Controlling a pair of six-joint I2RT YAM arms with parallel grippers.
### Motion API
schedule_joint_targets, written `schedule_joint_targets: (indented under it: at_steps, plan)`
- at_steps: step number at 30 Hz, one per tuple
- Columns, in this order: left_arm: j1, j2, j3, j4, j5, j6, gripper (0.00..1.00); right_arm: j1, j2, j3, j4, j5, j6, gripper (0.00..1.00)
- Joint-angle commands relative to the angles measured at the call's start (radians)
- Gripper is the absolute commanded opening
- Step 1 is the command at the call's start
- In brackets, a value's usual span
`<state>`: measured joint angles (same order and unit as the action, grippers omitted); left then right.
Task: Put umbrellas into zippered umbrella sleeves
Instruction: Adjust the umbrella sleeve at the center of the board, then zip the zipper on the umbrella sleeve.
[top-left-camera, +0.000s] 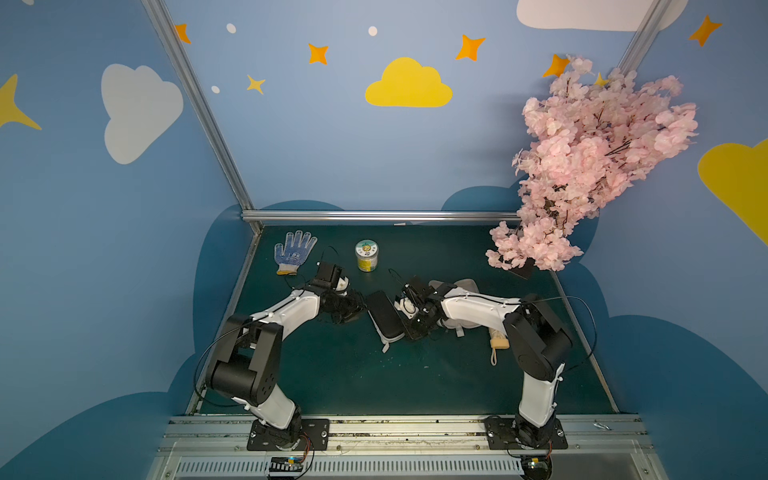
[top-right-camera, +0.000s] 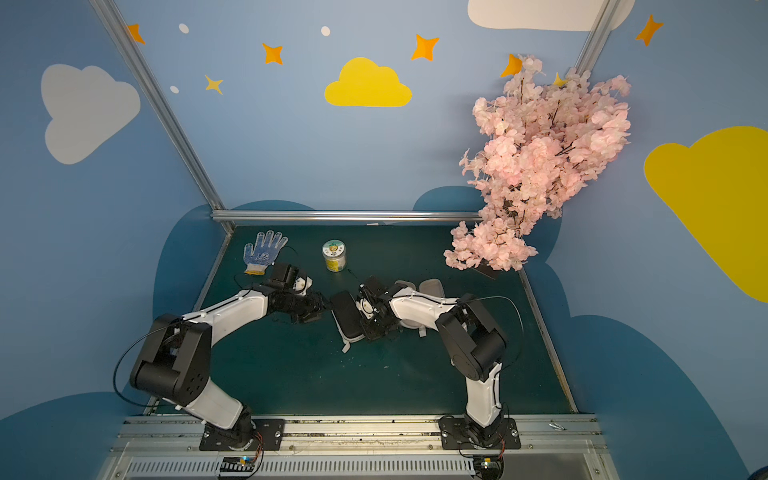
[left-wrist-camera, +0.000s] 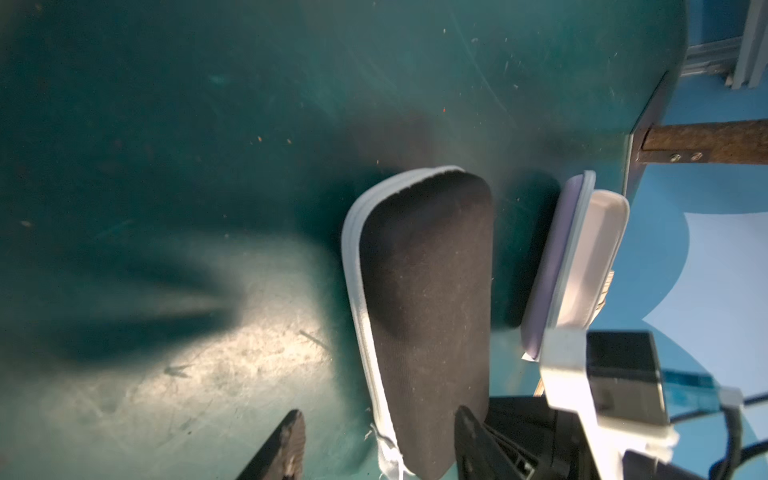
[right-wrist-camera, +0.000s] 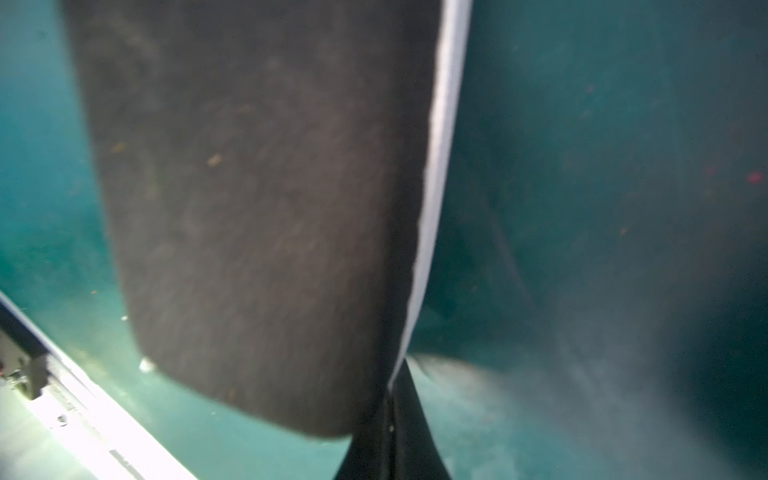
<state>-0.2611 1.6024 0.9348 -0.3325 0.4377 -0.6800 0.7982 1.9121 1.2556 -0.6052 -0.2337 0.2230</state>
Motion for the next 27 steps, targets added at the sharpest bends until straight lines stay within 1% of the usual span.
schedule_joint_targets:
  at_steps: [1, 5, 11, 15, 18, 21, 27]
  plan:
    - [-0.006, -0.058, 0.074, -0.015, -0.017, 0.077, 0.54, -0.025, 0.029, 0.061, -0.079, 0.060, -0.077, 0.00]
    - [-0.033, -0.027, 0.131, 0.028, 0.038, 0.088, 0.47, -0.061, 0.075, 0.148, -0.086, 0.104, -0.083, 0.00]
    - [-0.056, 0.079, 0.180, 0.081, 0.070, 0.092, 0.39, -0.073, 0.182, 0.325, -0.141, 0.181, -0.131, 0.00]
    - [-0.078, 0.159, 0.235, 0.085, 0.081, 0.099, 0.35, -0.078, 0.235, 0.409, -0.155, 0.180, -0.149, 0.00]
    - [-0.099, 0.213, 0.268, 0.080, 0.082, 0.109, 0.31, -0.082, 0.249, 0.430, -0.143, 0.161, -0.141, 0.00]
    - [-0.111, 0.263, 0.282, 0.078, 0.081, 0.111, 0.27, -0.091, 0.240, 0.414, -0.107, 0.126, -0.123, 0.00]
    - [-0.113, 0.353, 0.295, 0.058, 0.055, 0.113, 0.24, -0.099, 0.222, 0.395, -0.076, 0.102, -0.107, 0.00]
